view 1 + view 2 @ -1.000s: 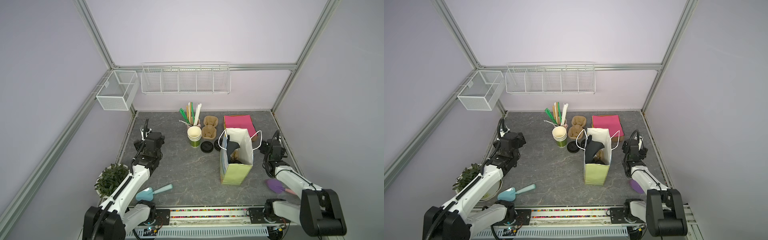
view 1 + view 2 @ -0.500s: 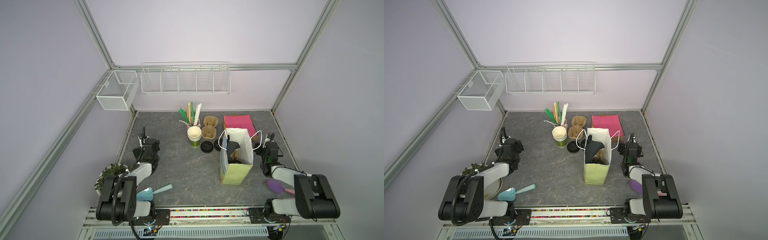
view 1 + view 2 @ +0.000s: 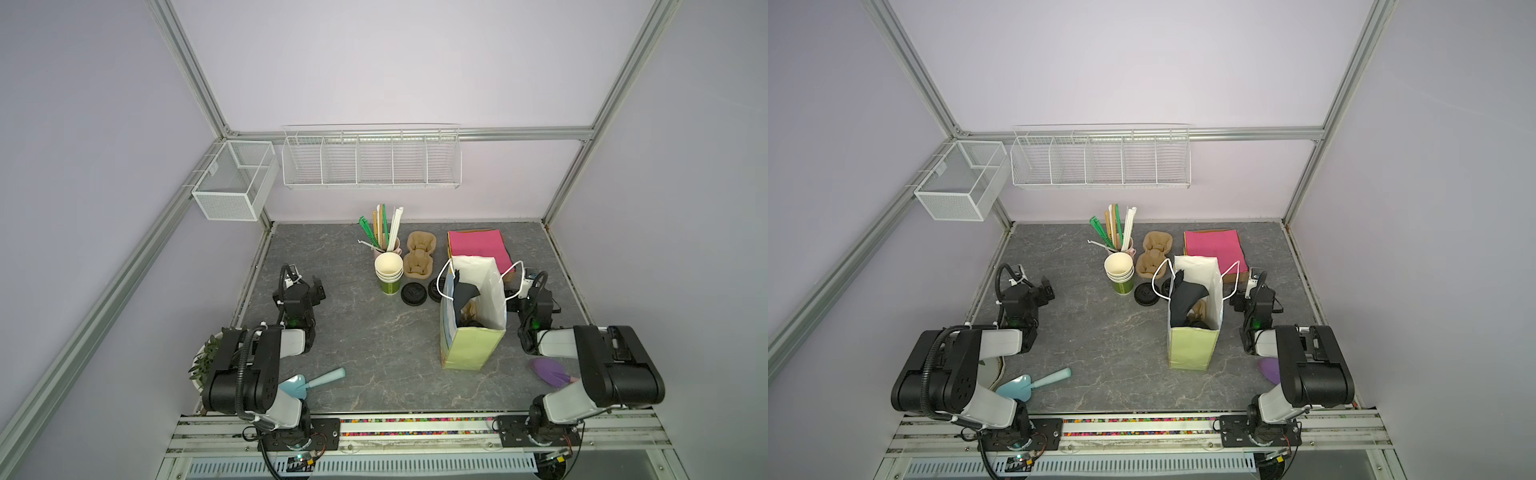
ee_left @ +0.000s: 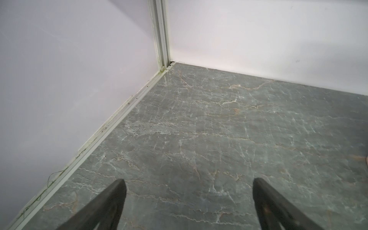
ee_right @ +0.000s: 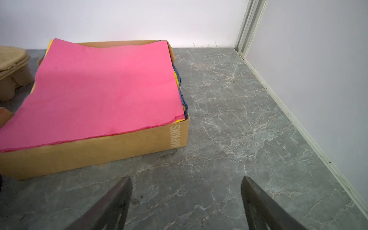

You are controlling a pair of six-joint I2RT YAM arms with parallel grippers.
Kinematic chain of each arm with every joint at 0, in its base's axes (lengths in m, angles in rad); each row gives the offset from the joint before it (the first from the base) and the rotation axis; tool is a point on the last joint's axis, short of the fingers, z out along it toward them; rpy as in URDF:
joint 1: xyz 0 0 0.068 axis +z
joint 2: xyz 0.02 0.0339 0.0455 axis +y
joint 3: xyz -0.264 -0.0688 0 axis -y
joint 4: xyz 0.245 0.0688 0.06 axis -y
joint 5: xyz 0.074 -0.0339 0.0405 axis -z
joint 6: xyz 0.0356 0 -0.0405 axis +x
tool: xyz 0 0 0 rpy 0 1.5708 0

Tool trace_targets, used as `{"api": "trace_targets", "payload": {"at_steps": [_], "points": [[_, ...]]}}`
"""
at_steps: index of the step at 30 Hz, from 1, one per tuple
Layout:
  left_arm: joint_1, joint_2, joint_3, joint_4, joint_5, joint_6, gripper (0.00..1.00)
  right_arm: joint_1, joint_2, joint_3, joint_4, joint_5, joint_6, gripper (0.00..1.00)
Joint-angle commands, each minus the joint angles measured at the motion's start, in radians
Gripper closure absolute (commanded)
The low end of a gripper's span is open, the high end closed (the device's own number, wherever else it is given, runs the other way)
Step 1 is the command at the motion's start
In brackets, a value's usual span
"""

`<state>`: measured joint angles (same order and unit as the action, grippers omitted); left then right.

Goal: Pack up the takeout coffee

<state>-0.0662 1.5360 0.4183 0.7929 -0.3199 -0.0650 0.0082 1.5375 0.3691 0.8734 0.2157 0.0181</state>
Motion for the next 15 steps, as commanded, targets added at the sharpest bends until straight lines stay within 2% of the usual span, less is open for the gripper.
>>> {"api": "trace_targets", "payload": {"at_steps": [1, 4, 15], "points": [[0.003, -0.004, -0.003, 0.036, 0.052, 0.038, 0.01, 0.007, -0.004, -0.007, 0.042, -0.007, -0.028, 0.12], [0.002, 0.019, -0.025, 0.115, 0.051, 0.044, 0.01, 0.006, -0.01, -0.005, 0.029, -0.008, -0.026, 0.12], [0.002, 0.015, -0.024, 0.109, 0.053, 0.042, 0.01, 0.006, -0.005, -0.001, 0.03, -0.006, -0.027, 0.12]]}}
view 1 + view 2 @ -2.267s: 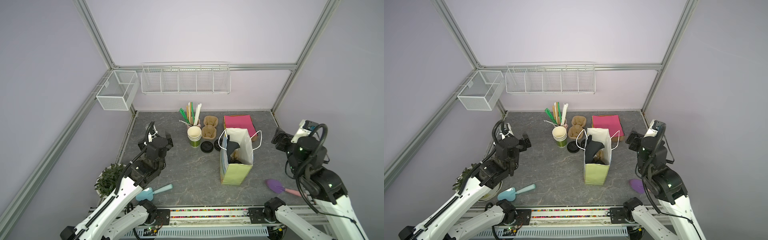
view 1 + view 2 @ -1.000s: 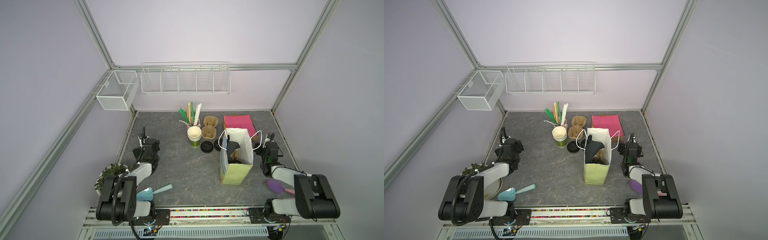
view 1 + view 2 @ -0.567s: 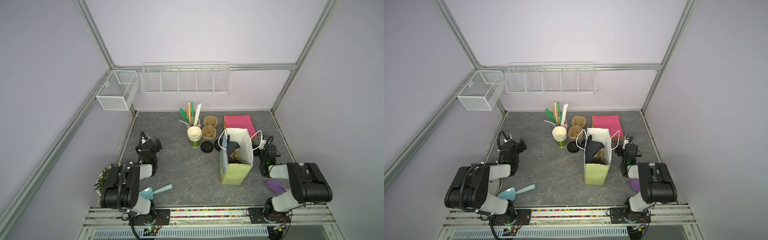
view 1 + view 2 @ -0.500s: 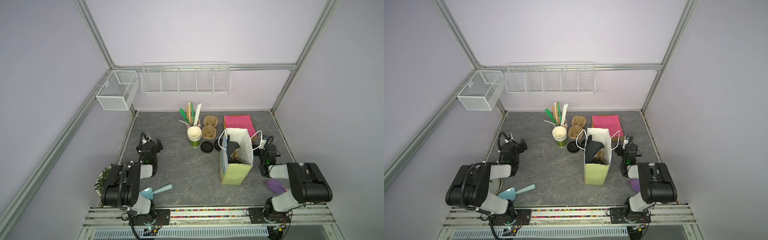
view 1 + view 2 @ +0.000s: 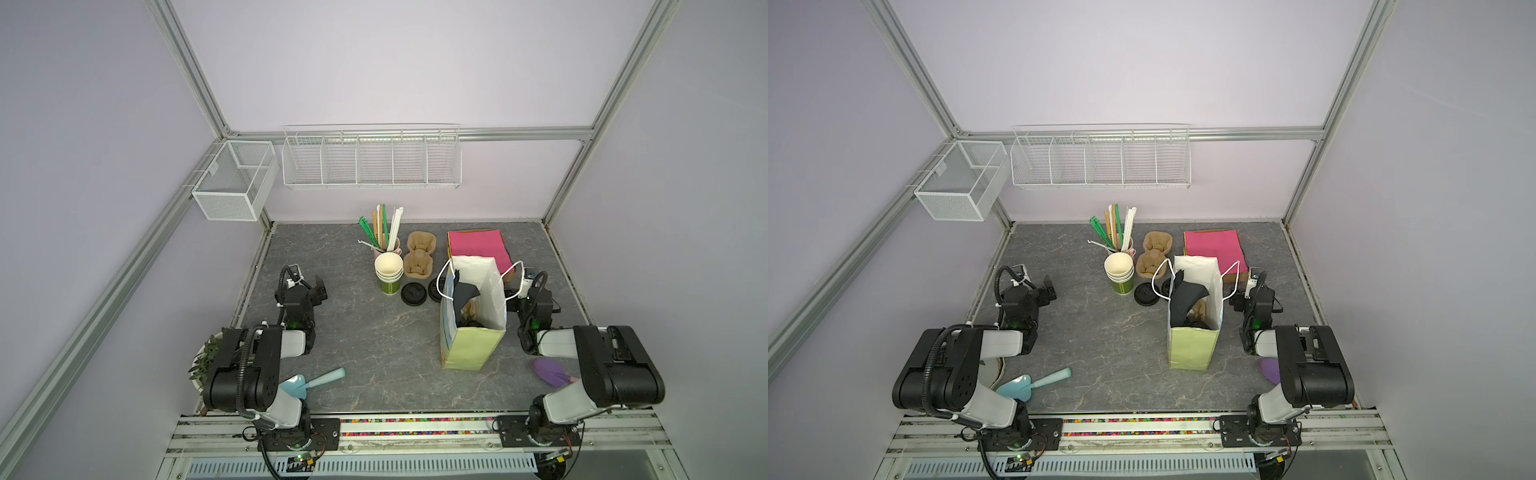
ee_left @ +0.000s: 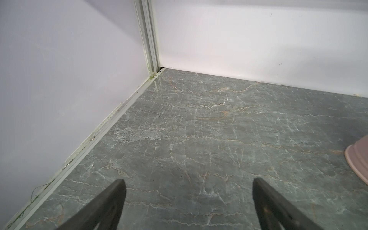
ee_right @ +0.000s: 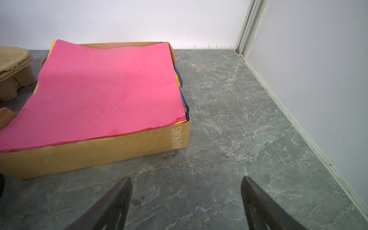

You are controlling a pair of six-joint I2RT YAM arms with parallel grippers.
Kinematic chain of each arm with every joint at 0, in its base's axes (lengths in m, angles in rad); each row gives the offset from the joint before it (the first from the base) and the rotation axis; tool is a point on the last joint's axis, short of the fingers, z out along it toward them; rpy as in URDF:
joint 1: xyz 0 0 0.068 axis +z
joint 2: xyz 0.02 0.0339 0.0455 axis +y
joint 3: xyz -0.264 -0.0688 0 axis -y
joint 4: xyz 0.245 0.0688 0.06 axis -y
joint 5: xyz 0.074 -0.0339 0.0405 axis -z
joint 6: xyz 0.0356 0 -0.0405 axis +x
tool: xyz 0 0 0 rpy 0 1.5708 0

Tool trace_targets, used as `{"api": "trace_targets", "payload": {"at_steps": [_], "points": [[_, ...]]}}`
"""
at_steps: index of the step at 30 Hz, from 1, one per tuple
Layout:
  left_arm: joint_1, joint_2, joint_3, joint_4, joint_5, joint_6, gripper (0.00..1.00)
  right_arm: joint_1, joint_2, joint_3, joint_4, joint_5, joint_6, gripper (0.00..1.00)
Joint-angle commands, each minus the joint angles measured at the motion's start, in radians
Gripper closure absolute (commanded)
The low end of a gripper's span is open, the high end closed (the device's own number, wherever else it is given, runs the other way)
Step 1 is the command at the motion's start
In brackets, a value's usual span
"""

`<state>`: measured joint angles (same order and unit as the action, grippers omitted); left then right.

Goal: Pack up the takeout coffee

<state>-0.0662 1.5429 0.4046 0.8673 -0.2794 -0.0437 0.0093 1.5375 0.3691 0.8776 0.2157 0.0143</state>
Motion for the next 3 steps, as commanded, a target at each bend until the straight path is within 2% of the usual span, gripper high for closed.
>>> {"api": "trace_targets", "payload": {"at_steps": [1, 3], "points": [[0.002, 0.008, -0.01, 0.035, 0.012, 0.021, 0.01, 0.005, -0.006, -0.002, 0.025, -0.006, -0.023, 0.12], [0.003, 0.008, -0.01, 0.035, 0.013, 0.021, 0.01, 0.005, -0.009, -0.004, 0.026, -0.006, -0.022, 0.12]]}}
